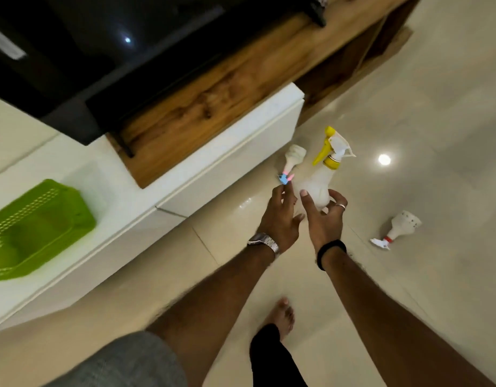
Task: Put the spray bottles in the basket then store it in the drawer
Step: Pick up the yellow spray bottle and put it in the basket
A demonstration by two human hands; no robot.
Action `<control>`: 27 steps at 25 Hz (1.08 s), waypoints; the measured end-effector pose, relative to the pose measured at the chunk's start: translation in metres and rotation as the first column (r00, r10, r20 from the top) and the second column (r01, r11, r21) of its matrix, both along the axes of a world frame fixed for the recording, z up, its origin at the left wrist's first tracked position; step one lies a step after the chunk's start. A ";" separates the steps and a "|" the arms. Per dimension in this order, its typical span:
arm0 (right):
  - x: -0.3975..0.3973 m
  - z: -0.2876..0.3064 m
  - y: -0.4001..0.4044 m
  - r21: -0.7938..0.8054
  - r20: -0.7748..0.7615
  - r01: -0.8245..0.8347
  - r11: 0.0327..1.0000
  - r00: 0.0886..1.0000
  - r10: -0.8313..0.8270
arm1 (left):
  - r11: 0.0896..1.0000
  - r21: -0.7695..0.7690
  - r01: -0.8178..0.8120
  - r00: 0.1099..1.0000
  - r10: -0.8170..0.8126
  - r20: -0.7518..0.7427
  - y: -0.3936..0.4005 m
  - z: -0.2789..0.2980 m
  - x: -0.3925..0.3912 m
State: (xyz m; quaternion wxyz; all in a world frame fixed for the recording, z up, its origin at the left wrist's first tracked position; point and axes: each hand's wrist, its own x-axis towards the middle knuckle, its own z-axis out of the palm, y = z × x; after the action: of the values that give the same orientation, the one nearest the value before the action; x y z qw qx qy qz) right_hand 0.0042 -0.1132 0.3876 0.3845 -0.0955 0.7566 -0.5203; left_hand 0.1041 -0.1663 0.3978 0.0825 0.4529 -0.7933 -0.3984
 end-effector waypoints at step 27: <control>0.650 -0.021 -0.220 0.141 -0.355 -0.919 0.368 0.300 0.885 | 0.859 -0.414 -0.300 0.844 0.442 0.305 -0.057 -0.031 0.706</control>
State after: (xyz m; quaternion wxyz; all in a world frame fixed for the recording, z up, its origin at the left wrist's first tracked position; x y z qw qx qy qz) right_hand 0.6538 -0.3333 0.3671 0.4534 -0.6164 0.6055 -0.2187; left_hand 0.8105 -0.2237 0.3670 0.0790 0.6478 -0.7467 -0.1286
